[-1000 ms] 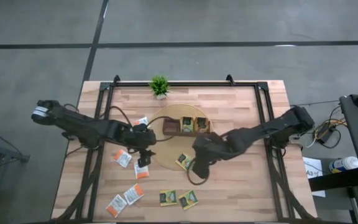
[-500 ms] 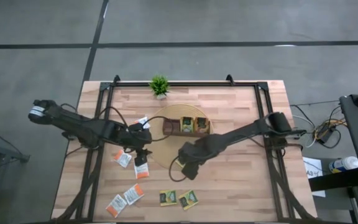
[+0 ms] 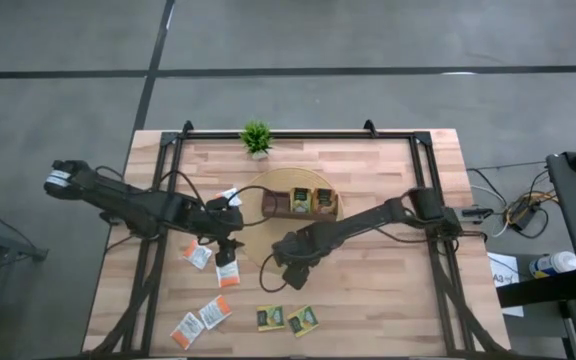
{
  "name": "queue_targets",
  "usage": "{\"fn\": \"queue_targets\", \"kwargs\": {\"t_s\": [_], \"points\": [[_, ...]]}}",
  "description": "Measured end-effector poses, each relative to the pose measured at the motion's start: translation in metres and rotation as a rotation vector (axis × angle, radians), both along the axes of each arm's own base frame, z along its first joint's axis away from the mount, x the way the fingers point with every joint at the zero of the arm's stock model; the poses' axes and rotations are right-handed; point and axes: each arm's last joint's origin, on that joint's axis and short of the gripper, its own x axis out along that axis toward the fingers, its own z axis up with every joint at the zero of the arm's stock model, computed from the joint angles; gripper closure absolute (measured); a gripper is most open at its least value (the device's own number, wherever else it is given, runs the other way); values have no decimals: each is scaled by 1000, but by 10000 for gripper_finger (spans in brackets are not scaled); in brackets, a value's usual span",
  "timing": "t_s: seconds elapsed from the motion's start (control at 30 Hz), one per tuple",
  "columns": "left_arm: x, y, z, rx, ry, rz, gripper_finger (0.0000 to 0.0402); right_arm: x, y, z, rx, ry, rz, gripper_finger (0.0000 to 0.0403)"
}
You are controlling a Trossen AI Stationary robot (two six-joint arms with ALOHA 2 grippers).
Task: Pick & Place Tea
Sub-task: Put the yellow tea bag into the middle section of the wooden organizer
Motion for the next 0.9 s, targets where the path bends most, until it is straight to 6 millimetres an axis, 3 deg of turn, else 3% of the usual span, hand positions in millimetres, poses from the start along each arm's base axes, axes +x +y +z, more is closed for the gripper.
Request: {"fn": "queue_targets", "kwargs": {"t_s": [0.57, 0.7, 0.9], "points": [[0, 0, 0, -41, 0, 43, 182, 13, -4, -23, -24, 77, 63, 206], [0, 0, 0, -47, 0, 50, 182, 14, -4, -23, -26, 70, 79, 253], [2, -1, 8, -54, -23, 51, 182, 15, -4, -25, -34, 63, 89, 367]]}}
